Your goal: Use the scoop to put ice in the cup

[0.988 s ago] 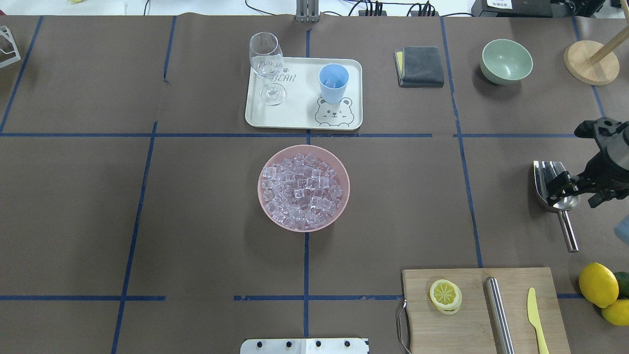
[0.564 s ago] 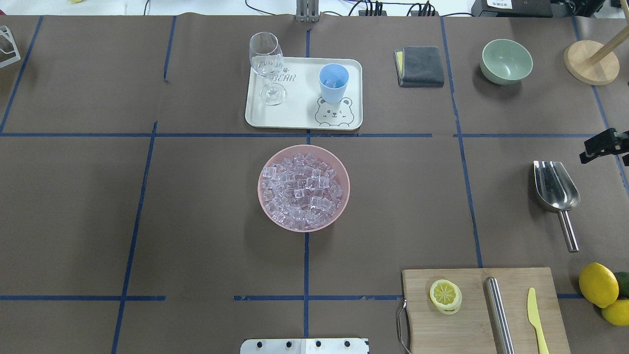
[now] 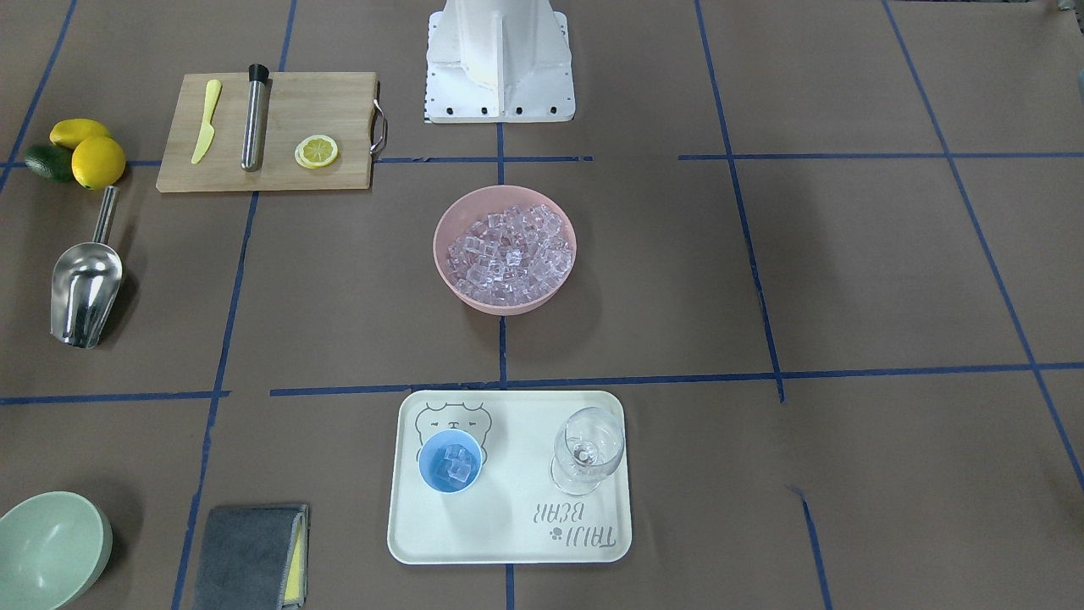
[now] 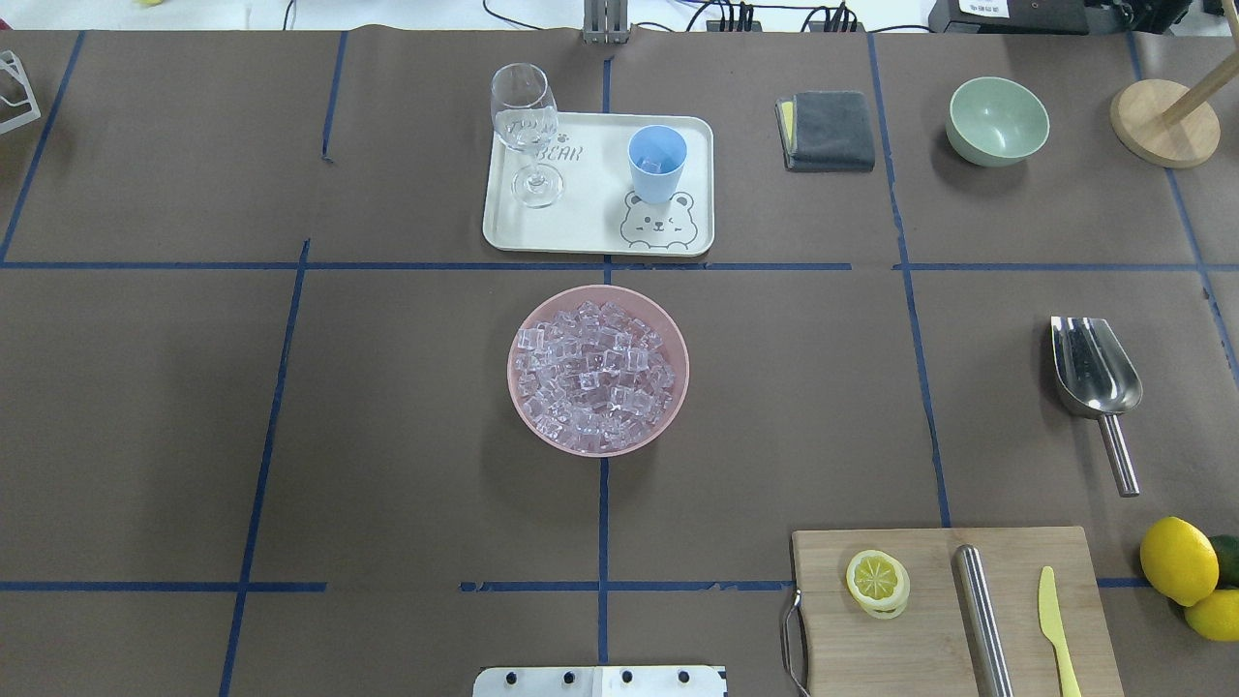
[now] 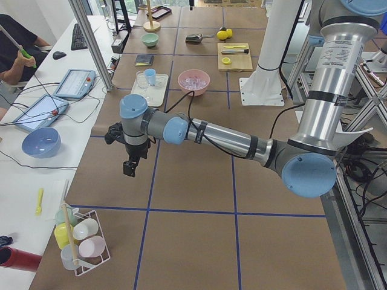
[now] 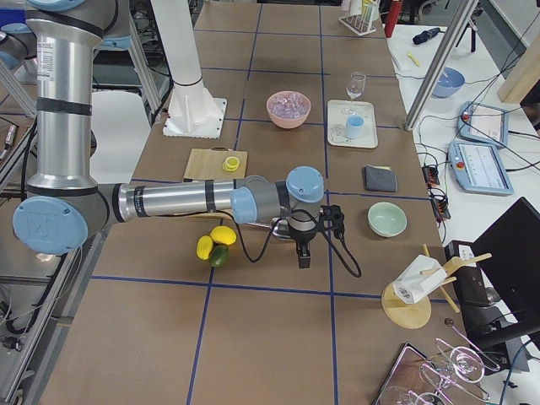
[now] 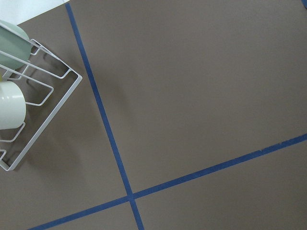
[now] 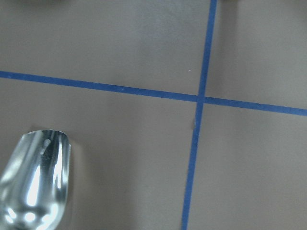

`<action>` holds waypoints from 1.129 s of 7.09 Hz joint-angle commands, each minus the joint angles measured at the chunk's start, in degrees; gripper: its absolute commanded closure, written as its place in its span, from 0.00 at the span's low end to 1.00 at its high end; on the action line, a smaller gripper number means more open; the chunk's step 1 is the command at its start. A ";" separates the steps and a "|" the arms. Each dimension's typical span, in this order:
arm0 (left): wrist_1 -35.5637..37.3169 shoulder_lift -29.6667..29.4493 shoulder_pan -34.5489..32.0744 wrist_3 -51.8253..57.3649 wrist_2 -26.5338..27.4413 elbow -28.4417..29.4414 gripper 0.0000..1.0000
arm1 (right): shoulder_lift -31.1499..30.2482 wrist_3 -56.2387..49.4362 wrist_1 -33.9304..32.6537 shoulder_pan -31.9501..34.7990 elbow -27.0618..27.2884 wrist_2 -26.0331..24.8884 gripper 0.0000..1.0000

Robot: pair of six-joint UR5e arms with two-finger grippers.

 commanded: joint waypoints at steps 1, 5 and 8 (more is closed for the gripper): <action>3.38 2.55 -4.01 2.52 -3.82 0.17 0.00 | -1.19 -4.00 -0.01 3.37 -2.40 2.86 0.00; 3.04 11.10 -4.37 4.13 -6.92 0.70 0.00 | -1.54 -4.08 -0.01 3.63 -2.32 3.23 0.00; 3.04 10.93 -4.29 3.86 -6.92 0.70 0.00 | -2.51 -3.99 -0.10 4.51 -3.28 3.23 0.00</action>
